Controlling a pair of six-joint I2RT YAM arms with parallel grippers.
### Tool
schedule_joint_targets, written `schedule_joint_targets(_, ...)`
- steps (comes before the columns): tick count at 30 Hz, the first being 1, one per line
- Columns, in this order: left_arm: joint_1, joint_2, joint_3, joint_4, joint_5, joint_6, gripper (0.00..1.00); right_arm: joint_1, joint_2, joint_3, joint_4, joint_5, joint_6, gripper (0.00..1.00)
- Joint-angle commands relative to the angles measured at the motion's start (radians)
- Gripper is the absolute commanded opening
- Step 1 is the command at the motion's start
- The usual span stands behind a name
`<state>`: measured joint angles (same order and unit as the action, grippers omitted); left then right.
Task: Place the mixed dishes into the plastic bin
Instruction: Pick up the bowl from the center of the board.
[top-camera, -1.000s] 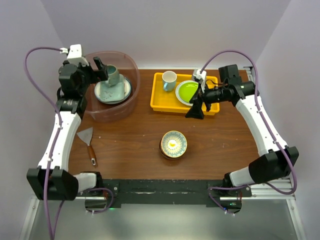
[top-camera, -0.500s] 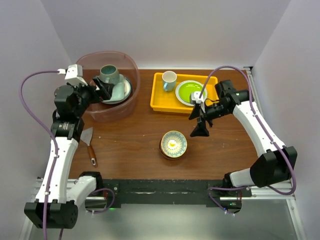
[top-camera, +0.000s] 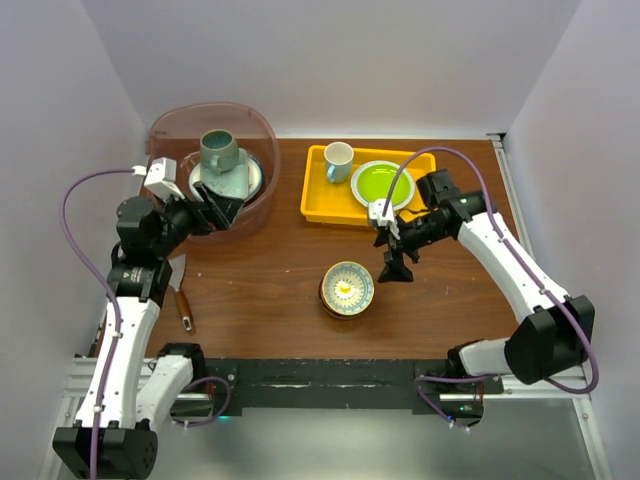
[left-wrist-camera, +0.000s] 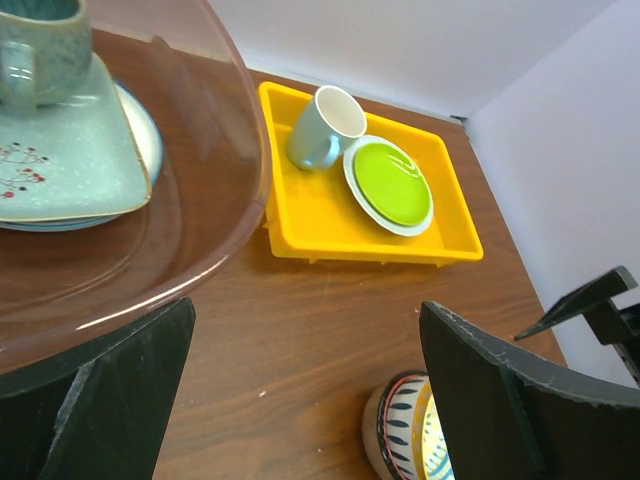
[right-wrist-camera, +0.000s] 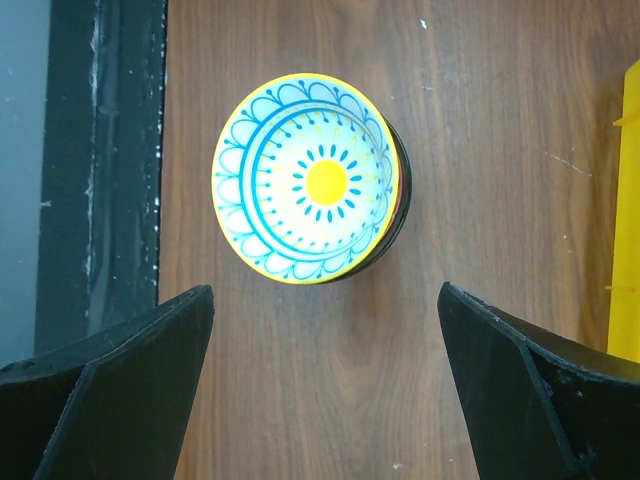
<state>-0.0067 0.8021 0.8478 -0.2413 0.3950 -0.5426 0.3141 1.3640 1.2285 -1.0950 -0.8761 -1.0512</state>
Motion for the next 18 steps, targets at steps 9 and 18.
schedule_joint_targets(9,0.007,0.020,-0.018,0.096,0.180,-0.062,1.00,0.148,-0.092,-0.092,0.219,0.201,0.154,0.98)
schedule_joint_targets(18,0.007,0.016,-0.049,0.117,0.214,-0.088,1.00,0.175,-0.085,-0.101,0.268,0.288,0.184,0.98)
